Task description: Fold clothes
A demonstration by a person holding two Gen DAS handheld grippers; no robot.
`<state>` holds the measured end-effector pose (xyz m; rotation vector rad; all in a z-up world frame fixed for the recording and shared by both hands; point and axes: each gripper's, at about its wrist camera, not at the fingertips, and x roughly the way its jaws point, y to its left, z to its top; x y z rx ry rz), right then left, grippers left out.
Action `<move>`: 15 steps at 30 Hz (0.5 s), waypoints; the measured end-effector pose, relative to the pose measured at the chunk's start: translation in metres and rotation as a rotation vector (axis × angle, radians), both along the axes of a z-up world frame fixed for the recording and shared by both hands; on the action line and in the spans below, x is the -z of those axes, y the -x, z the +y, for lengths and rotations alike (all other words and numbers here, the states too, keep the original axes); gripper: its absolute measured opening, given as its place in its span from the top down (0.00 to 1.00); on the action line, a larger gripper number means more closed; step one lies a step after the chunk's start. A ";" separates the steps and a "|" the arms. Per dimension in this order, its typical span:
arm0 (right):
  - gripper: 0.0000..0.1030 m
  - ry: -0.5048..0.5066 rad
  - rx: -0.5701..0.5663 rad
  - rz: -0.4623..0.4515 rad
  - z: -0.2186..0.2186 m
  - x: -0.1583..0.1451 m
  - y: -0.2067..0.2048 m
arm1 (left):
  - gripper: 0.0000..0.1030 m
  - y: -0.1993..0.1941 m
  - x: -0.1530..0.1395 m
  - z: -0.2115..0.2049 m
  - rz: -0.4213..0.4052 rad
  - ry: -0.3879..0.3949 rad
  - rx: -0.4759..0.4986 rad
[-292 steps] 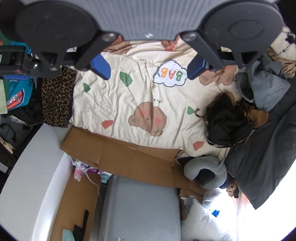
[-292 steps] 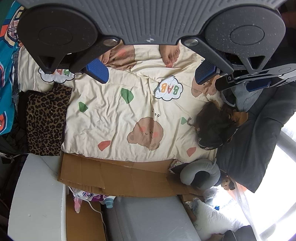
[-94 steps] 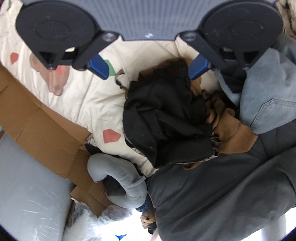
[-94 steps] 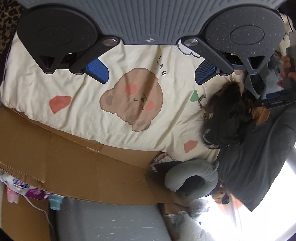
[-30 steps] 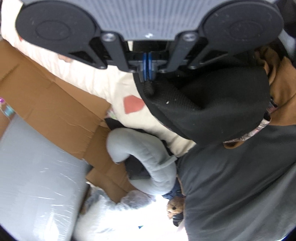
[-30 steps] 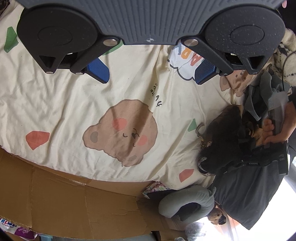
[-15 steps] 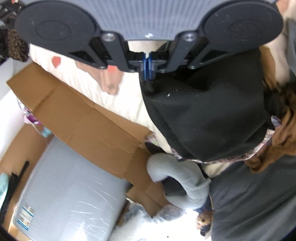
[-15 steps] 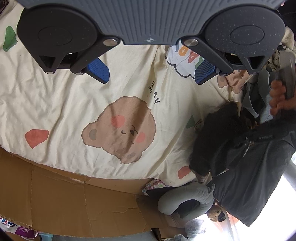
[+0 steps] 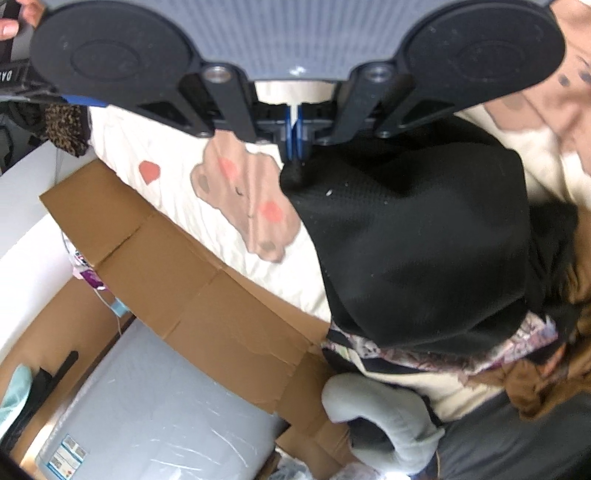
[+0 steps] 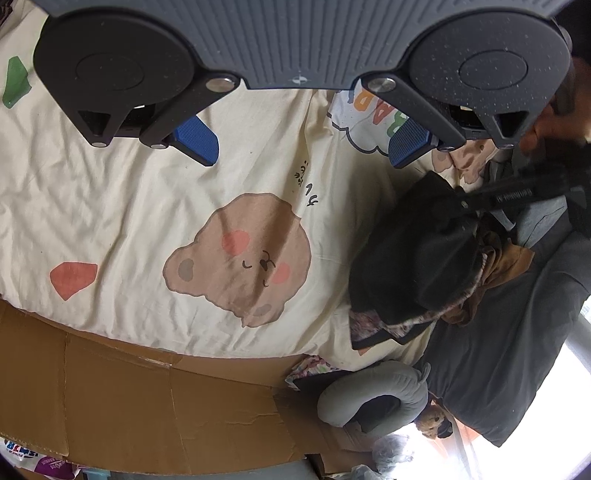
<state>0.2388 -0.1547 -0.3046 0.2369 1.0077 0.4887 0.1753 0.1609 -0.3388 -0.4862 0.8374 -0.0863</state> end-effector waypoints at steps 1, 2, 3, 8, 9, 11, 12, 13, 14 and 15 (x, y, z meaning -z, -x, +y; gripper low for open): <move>0.02 -0.002 0.001 -0.001 0.000 0.000 0.000 | 0.98 0.002 0.002 -0.005 0.005 0.011 0.006; 0.02 -0.003 0.003 -0.003 0.000 -0.001 0.000 | 0.98 0.001 0.005 -0.011 0.010 0.025 0.011; 0.02 -0.004 0.006 -0.004 -0.001 -0.001 0.000 | 0.99 0.000 0.006 -0.016 0.014 0.041 0.015; 0.02 -0.014 0.047 -0.002 -0.011 -0.001 -0.001 | 0.99 -0.007 0.010 -0.042 0.006 0.075 0.050; 0.02 -0.016 0.057 0.000 -0.013 -0.001 -0.001 | 0.99 -0.008 0.011 -0.045 0.006 0.074 0.056; 0.02 -0.017 0.072 0.001 -0.018 -0.001 -0.002 | 0.99 -0.010 0.012 -0.051 0.005 0.073 0.067; 0.02 -0.017 0.077 0.001 -0.019 -0.001 -0.002 | 0.98 -0.011 0.013 -0.054 0.009 0.069 0.074; 0.02 -0.017 0.080 0.002 -0.020 0.000 -0.002 | 0.98 -0.010 0.012 -0.056 0.020 0.060 0.083; 0.02 -0.017 0.082 0.004 -0.020 0.000 -0.001 | 0.98 -0.008 0.010 -0.057 0.023 0.052 0.097; 0.02 -0.017 0.082 0.006 -0.021 0.001 -0.001 | 0.98 -0.002 0.003 -0.059 0.014 0.046 0.118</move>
